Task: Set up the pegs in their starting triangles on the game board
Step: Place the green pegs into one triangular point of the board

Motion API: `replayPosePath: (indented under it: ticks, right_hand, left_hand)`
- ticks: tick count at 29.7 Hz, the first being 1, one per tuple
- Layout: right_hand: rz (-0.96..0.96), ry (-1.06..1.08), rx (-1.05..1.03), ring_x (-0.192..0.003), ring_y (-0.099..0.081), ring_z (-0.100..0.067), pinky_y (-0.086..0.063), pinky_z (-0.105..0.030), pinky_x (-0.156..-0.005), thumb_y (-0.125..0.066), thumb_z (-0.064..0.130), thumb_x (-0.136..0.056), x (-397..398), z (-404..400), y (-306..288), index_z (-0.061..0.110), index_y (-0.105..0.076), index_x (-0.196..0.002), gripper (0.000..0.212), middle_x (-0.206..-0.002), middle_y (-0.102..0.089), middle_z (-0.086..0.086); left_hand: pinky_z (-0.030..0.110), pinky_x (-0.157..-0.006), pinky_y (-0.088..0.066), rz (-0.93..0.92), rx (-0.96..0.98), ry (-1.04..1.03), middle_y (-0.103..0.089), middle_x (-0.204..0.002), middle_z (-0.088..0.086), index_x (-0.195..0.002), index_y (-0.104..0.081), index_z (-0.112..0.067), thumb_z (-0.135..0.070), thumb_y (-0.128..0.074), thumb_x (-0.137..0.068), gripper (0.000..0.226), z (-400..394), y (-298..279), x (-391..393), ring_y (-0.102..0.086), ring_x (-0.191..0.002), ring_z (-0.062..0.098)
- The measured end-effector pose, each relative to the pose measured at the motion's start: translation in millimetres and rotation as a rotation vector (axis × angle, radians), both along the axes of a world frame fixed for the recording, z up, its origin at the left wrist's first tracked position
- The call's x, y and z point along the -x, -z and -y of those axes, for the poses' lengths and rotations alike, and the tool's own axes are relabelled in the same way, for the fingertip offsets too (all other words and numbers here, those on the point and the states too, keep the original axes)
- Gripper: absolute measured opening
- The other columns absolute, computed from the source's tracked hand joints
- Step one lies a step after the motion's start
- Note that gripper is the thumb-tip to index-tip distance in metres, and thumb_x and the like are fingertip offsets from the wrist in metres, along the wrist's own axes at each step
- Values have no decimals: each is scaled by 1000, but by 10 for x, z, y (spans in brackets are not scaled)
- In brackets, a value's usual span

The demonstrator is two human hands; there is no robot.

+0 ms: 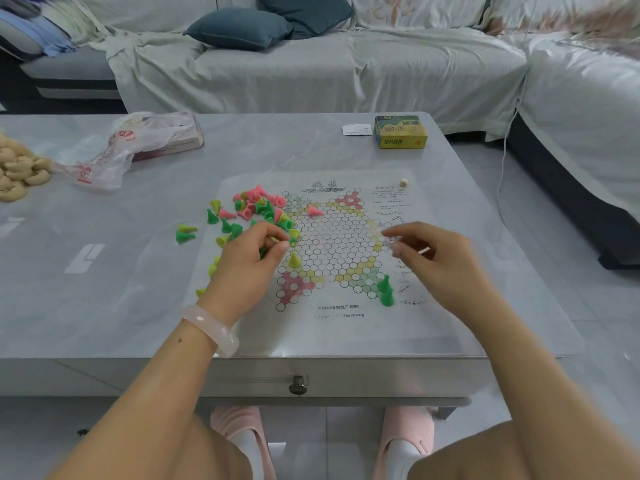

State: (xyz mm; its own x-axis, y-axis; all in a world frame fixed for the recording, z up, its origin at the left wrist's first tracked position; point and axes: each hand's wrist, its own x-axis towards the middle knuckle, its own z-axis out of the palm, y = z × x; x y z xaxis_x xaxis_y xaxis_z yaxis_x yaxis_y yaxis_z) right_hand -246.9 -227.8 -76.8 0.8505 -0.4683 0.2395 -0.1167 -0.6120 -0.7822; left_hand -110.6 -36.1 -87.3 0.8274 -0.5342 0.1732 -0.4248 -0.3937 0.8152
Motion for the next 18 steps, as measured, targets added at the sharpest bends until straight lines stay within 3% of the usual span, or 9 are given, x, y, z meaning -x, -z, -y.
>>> replayPosePath:
  ticks: [3, 8, 12, 18]
  right_hand:
    - [43, -65, -58, -75, -57, -3, -46, -12, -68, -61, 17, -85, -96, -199, -17, 30, -66, -96, 17, -86, -67, 6]
    - [46, -142, -55, -76, -57, -4, -46, -16, -68, -62, 18, -84, -240, -382, -22, 21, -69, -91, 11, -81, -65, 14]
    - [53, -136, -91, -75, -58, -3, -46, -14, -65, -63, 16, -83, -283, -415, -18, 20, -69, -84, 7, -73, -63, 17]
    - [19, -111, -174, -65, -56, 4, -43, -8, -60, -65, 19, -82, -278, -393, -15, 19, -69, -78, 5, -69, -64, 12]
  left_hand:
    - [26, -70, -48, -65, 52, 123, -59, -70, -5, -83, -53, -33, -16, -53, -90, 18, 91, -10, 104, -58, -71, 13]
    - [13, -61, -46, -193, 166, 230, -59, -64, -3, -86, -52, -22, -11, -52, -90, 12, 187, -22, 236, -56, -65, 3]
    - [16, -62, -47, -217, 191, 271, -59, -63, 0, -86, -50, -15, -8, -52, -89, 8, 187, -25, 237, -56, -63, 3]
    - [14, -59, -44, -243, 176, 291, -61, -63, -4, -86, -49, -18, -10, -52, -90, 9, 163, -20, 245, -55, -62, 4]
